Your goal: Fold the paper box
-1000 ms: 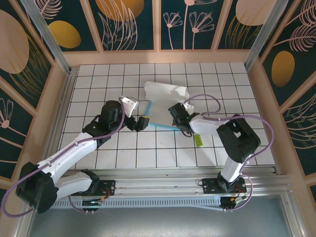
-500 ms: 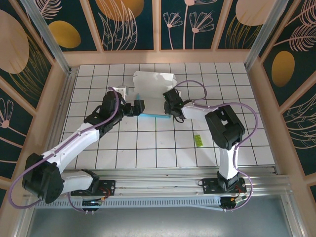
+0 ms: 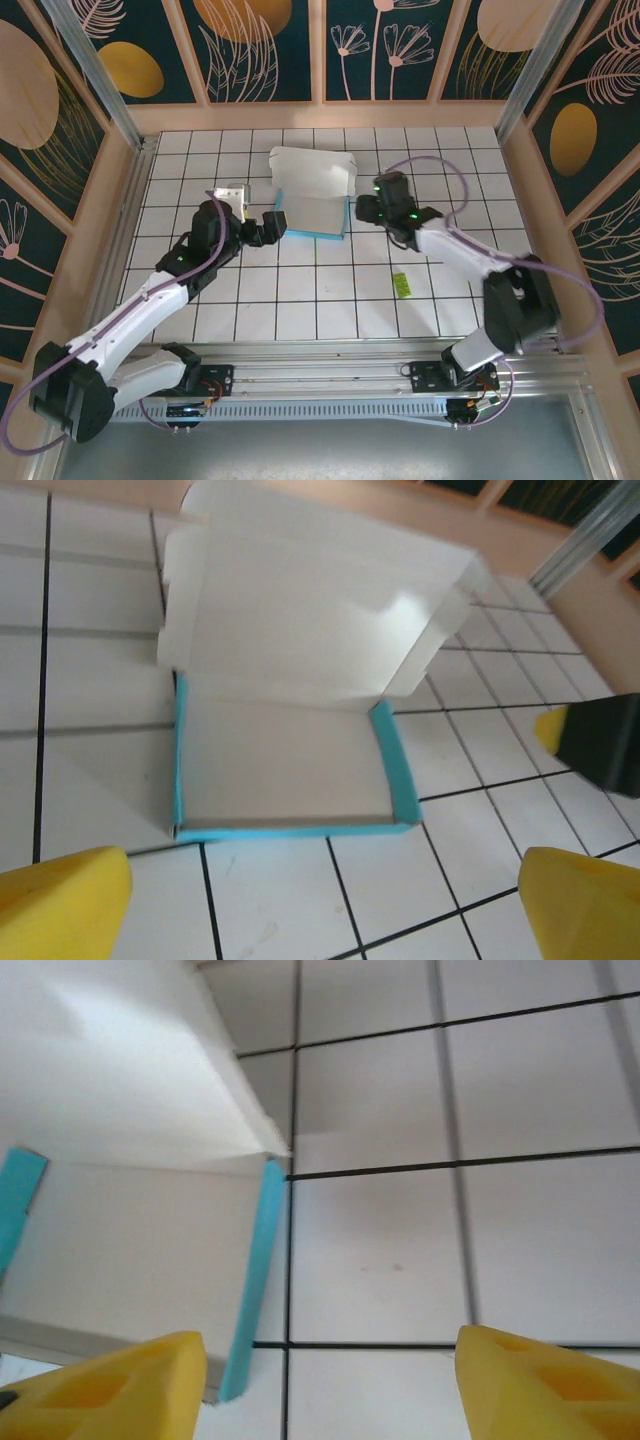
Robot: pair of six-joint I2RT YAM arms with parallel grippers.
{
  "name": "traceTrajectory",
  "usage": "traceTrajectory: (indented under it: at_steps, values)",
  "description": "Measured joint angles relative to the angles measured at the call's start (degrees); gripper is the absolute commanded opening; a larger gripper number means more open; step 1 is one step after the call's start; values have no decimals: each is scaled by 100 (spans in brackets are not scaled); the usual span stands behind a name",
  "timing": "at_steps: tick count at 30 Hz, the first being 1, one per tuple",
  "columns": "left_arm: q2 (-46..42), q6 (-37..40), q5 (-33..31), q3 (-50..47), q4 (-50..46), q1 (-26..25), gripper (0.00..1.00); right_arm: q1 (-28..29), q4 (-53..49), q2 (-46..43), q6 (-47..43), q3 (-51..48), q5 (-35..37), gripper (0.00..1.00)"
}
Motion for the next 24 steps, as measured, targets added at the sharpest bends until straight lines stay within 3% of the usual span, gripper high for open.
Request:
traceTrajectory:
  at_steps: [2, 8, 18, 24]
  values:
    - [-216, 404, 164, -9, 79, 0, 99, -262, -129, -682, -33, -378, -175, 99]
    - [-505, 1781, 1178, -52, 236, 0, 99, -535, -942, -1923, 267, -1097, -848, 99]
    - [72, 3853, 3250, 105, -236, -391, 99, -535, -2564, -1932, 879, -1370, -1154, 99]
    - [164, 4411, 3567, 92, -472, -470, 99, -481, -2697, -1335, 988, -1438, -1213, 99]
